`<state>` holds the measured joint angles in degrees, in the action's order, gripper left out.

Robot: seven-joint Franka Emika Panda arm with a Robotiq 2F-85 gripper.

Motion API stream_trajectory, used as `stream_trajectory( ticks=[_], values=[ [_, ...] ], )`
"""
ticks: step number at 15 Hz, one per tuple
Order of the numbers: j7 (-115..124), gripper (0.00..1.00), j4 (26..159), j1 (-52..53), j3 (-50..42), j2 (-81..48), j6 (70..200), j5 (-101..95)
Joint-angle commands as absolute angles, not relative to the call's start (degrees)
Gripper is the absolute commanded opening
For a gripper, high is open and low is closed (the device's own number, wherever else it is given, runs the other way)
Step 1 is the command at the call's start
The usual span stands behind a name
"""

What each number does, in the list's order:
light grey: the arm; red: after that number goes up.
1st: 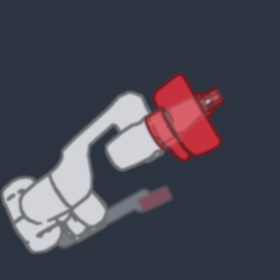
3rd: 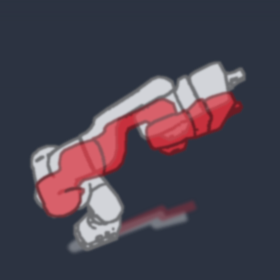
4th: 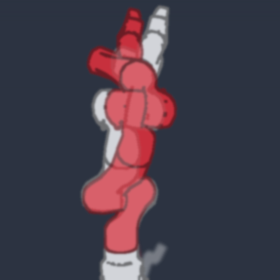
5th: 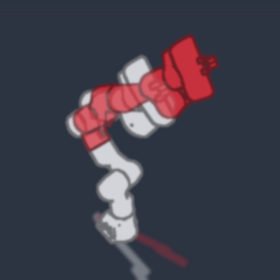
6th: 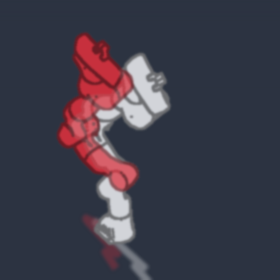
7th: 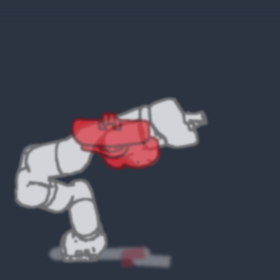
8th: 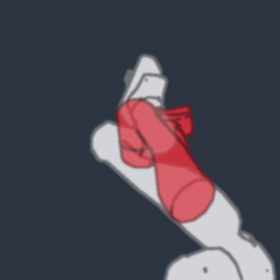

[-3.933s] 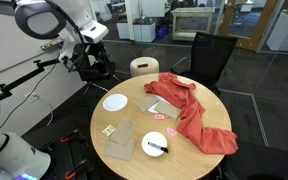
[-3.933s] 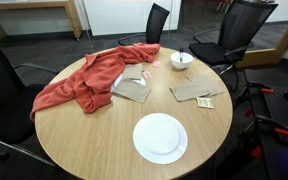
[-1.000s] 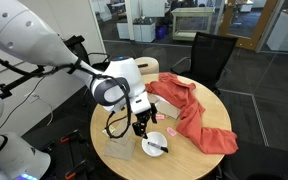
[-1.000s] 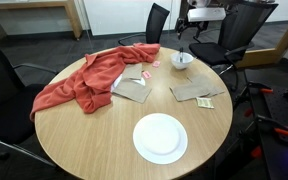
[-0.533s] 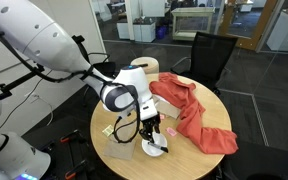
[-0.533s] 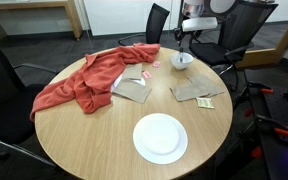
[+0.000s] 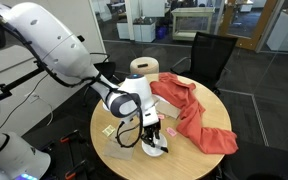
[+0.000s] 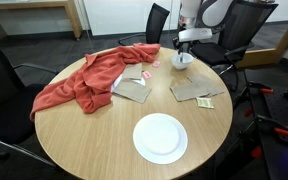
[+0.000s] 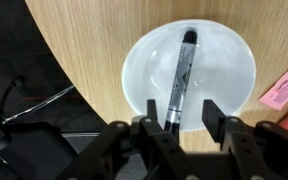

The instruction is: Remove the marker from the bowl and place it on the table

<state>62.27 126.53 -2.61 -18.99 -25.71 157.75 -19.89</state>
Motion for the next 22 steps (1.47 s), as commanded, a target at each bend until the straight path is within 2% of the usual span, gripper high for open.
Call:
stream_trajectory(
  ticks=[1, 15, 17, 19, 20, 22],
  values=[
    [62.2, 0.52, 125.8, -0.5, -21.1, -27.8, 159.4, -17.5],
    [62.0, 0.49, 123.8, 2.7, -23.8, -33.2, 161.8, -14.0],
    [61.9, 0.23, 123.4, 2.9, -23.9, -33.9, 161.8, -13.3],
    [61.9, 0.07, 122.9, 3.2, -24.0, -34.5, 161.9, -12.7],
    [62.0, 0.01, 122.7, 3.5, -24.2, -34.6, 161.9, -12.5],
    [62.4, 0.05, 122.6, 4.5, -25.2, -34.6, 161.8, -12.8]
  ],
)
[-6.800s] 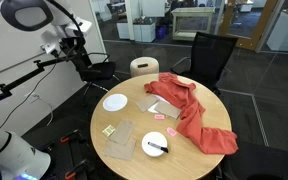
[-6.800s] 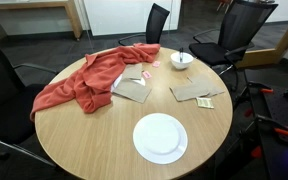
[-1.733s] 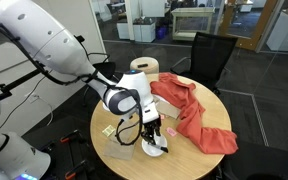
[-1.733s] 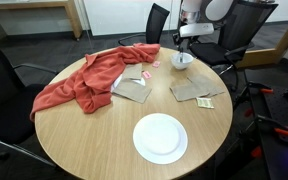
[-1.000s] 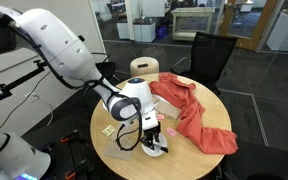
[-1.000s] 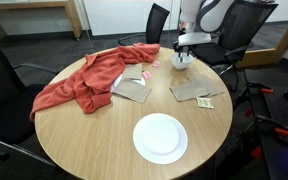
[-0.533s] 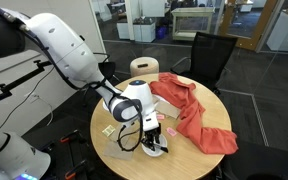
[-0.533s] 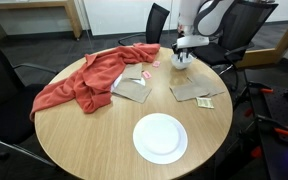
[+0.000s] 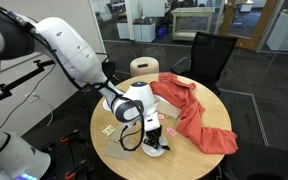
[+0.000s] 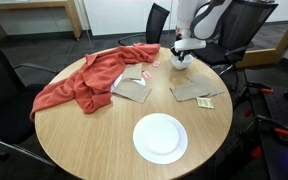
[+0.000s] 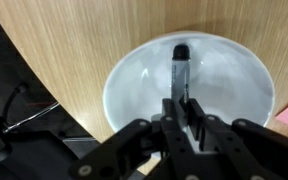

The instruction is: Remove the marker from the bowl and place it on the table

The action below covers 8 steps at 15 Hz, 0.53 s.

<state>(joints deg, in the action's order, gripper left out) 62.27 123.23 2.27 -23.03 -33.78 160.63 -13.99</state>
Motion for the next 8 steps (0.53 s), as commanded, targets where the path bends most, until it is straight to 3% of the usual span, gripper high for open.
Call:
stream_trajectory(
  ticks=[1, 8],
  values=[
    [62.7, 0.05, 122.6, 5.1, -25.8, -34.4, 161.7, -13.0],
    [64.4, 0.05, 126.3, 12.9, -33.2, -28.1, 161.5, -16.1]
  ],
)
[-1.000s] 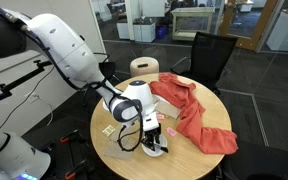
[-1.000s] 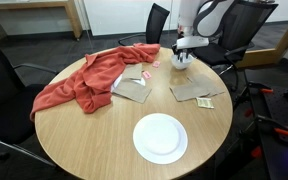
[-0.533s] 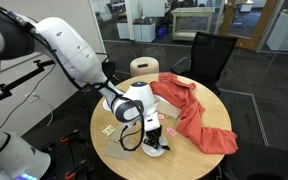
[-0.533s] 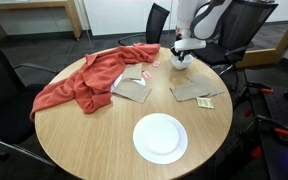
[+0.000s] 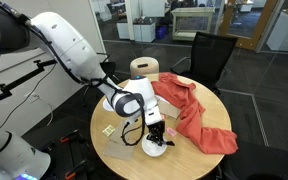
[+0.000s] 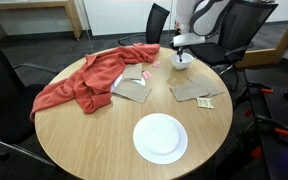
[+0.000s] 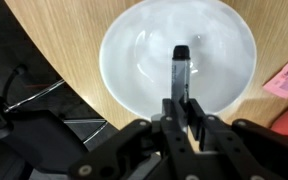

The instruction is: Remove the marker from the bowl and place it on the table

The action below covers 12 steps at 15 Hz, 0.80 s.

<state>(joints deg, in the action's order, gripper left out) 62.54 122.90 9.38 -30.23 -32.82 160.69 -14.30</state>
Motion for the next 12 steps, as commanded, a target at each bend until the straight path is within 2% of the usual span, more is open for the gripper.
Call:
stream_trajectory(
  ticks=[1, 6, 12],
  values=[
    [64.6, 0.05, 127.0, 14.3, -34.3, -26.9, 161.6, -16.8],
    [62.0, 0.05, 131.4, 17.0, -34.1, -17.6, 160.4, -20.7],
    [52.1, 0.05, 137.2, 11.2, -21.6, -7.8, 158.4, -19.9]
  ],
)
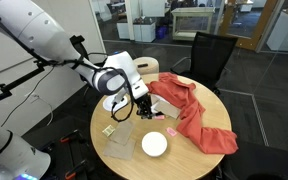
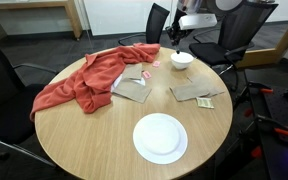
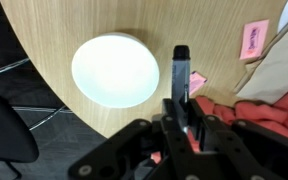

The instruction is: Remove the marker from the bowl and place it on the table

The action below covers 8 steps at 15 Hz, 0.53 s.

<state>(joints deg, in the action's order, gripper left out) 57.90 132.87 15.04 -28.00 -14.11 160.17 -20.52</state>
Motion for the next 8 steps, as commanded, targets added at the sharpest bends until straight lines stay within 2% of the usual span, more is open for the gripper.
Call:
stream_trajectory(
  ticks=[1, 8],
  values=[
    [49.7, 0.05, 137.8, 10.0, -19.0, -7.0, 157.9, -18.8],
    [32.9, 0.05, 138.5, 5.9, -4.9, -7.6, 153.0, -5.1]
  ],
)
